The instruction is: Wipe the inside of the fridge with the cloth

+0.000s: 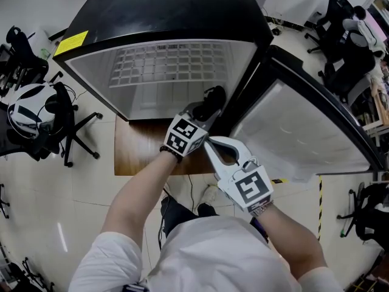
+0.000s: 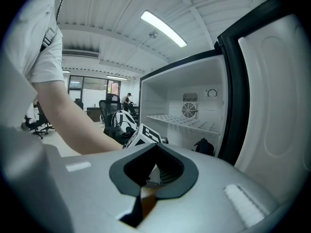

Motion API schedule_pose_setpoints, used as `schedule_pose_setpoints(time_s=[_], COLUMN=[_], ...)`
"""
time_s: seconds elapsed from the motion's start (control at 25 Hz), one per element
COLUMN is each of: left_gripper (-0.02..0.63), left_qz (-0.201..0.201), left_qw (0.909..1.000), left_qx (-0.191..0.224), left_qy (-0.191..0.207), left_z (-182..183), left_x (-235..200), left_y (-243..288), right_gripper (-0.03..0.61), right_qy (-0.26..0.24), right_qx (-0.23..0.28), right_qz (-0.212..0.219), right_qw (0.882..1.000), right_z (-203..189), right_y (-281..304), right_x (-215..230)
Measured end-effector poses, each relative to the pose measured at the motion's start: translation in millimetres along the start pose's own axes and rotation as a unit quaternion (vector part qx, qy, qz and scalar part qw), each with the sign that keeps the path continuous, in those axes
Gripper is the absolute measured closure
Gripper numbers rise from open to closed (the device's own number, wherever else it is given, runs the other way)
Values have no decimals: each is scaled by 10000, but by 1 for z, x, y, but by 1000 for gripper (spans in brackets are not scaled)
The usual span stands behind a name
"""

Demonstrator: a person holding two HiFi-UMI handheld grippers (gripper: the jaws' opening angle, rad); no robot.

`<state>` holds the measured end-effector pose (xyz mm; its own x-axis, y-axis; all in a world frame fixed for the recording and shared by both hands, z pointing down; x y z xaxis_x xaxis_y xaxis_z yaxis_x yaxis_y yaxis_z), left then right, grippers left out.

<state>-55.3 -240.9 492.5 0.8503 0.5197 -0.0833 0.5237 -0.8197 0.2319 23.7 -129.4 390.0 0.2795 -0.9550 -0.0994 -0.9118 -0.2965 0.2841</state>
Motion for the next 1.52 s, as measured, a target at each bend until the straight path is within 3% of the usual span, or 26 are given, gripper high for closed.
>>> schedule_pose_setpoints(time_s=[0.56,0.84,0.92,1.24,1.52], left_gripper=[548,548,548,548,548], left_qz=[-145,-788,-1064,-2403,-3392], left_qw=[9998,9966,9939,9706,9403], left_qx=[90,238,268,90,-243], left_qy=[-75,-70,-76,34,127], left_z=[15,40,49,77,84], left_x=[18,38,43,59,74], left_y=[-39,-71,-82,-121,-136], right_gripper=[577,553,522,401,383], right_qy=[106,108,99,189,472], right_qx=[-75,-78,-71,-146,-315], right_qz=[-46,-52,-102,-16,722], right_qw=[9999,9999,9999,9997,9958], right_z=[-7,0,1,13,23], right_y=[-21,-26,-27,-31,-34], right_x=[25,38,42,43,28])
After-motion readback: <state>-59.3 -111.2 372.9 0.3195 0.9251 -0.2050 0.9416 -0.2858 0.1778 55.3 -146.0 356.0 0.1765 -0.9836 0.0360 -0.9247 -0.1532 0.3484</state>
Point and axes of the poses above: the fingertips, and each gripper's own axes: y forward along the fingers, x to its right, z out of its top, the point moved 5 cm from there along -y, backward along the fingers, and after that the axes turned 5 degrees about -z, right-handed, at the moved point
